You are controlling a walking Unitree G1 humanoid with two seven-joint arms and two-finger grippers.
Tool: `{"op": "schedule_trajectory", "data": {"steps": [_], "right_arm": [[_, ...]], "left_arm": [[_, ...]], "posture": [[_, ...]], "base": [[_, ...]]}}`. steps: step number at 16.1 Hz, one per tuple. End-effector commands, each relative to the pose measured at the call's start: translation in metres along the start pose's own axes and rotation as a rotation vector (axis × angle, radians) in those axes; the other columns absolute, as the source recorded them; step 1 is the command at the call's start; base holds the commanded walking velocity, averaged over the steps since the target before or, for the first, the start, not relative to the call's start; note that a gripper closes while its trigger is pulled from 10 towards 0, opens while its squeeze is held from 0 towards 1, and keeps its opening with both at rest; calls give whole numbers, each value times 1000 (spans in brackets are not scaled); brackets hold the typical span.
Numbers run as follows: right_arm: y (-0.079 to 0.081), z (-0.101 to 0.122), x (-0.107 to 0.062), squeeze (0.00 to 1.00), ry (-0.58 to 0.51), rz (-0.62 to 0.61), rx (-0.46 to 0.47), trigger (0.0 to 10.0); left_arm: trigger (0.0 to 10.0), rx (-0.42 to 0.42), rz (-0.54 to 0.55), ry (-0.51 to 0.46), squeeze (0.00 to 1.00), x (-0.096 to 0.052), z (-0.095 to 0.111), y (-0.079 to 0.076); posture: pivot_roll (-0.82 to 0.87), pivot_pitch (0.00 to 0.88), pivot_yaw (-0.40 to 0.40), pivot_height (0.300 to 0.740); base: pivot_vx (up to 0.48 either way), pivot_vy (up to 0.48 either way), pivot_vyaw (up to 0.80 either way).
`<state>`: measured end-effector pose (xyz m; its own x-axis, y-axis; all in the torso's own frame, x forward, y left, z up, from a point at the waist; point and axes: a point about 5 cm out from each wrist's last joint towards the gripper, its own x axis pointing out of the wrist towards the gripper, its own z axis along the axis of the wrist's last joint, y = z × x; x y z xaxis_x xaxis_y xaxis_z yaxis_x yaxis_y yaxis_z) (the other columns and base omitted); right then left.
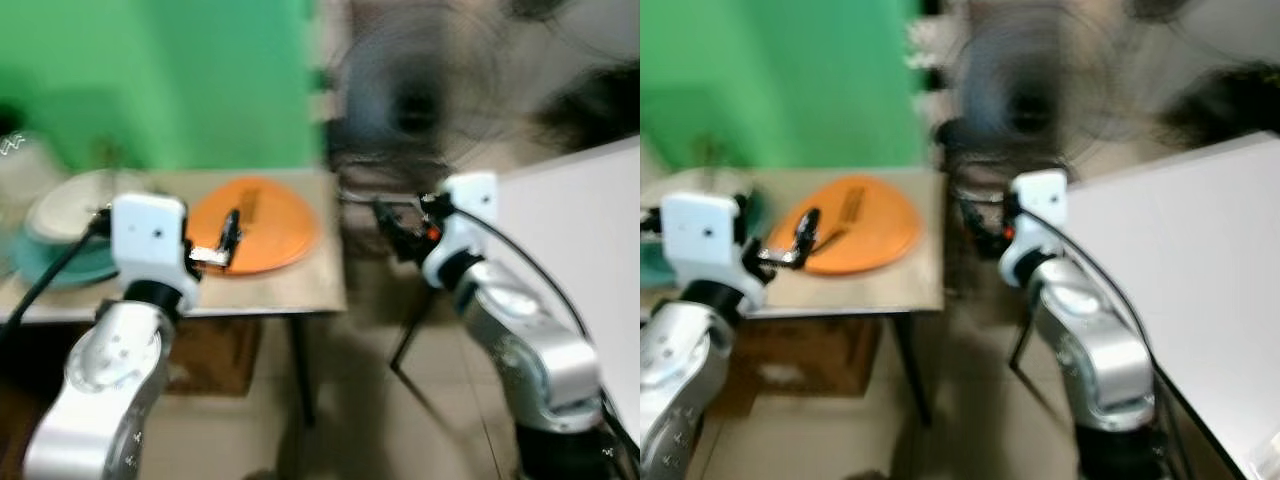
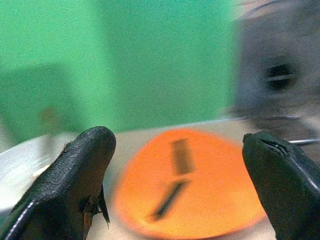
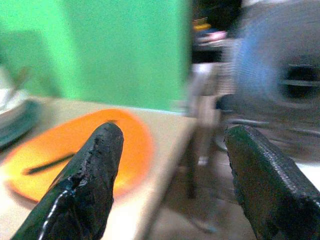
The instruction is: Setting the table
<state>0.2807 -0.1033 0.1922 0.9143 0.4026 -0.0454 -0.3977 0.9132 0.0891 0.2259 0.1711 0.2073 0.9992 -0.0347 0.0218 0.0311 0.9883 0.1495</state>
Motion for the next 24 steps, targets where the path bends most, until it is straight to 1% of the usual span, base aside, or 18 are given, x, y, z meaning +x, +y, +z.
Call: {"op": "schedule_trajectory", "data": {"steps": [1,2,8,9,10,12,13,14,15,16,17,18,19,20,22,24], "right_arm": [[-3,5,-1,0,-28,-1,14,10000],[-6,4,-1,0,-34,-11,33,10000],[-11,-1,2,0,3,36,20,10000],[-12,0,6,0,8,45,25,10000],[-13,-1,6,0,9,47,26,10000],[-22,-1,11,0,37,10,32,10000],[-27,-2,13,0,67,-2,64,10000],[-29,-3,13,0,78,0,80,10000],[-33,-2,15,0,85,6,98,10000],[-37,-2,19,0,88,9,116,10000],[-40,-1,28,0,93,15,144,10000],[-43,-1,36,0,113,20,137,10000],[-43,0,37,0,119,22,135,10000],[-42,1,42,0,127,44,138,10000],[-32,3,52,0,159,133,123,10000],[-30,-1,57,0,181,155,116,10000]], "left_arm": [[10000,5,-15,5,0,0,-1,-2],[10000,9,-28,9,0,0,-2,-3],[10000,23,-62,31,0,0,-10,-4],[10000,37,-87,36,0,4,-12,-3],[10000,41,-94,37,0,4,-12,-4],[10000,59,-168,23,0,15,-12,-6],[10000,67,-212,21,0,20,-14,-8],[10000,70,-237,20,0,22,-15,-9],[10000,83,-291,24,0,27,-17,-12],[10000,99,-334,32,0,30,-21,-12],[10000,105,-376,52,0,38,-28,-7],[10000,133,-408,75,0,45,-36,-3],[10000,145,-416,80,0,47,-38,-1],[10000,141,-437,94,0,51,-45,0],[10000,160,-482,148,0,60,-69,2],[10000,154,-507,180,0,64,-83,1]], "posture": [[1,55,27,740],[-5,55,28,740],[-27,52,20,740],[-30,43,22,740],[-29,39,24,740],[-29,30,36,740],[-32,25,42,740],[-33,24,42,740],[-39,19,44,740],[-48,16,52,740],[-57,12,58,740],[-64,7,61,740],[-64,7,61,740],[-68,4,62,740],[-80,3,61,740],[-79,3,48,740]], "base": [[326,0,0],[330,0,0],[327,0,0],[319,0,0],[319,0,0],[0,0,0],[0,0,0],[0,0,0],[0,0,0],[0,0,0],[0,0,0],[0,0,0],[0,0,0],[0,0,0],[0,0,0],[0,0,0]]}}
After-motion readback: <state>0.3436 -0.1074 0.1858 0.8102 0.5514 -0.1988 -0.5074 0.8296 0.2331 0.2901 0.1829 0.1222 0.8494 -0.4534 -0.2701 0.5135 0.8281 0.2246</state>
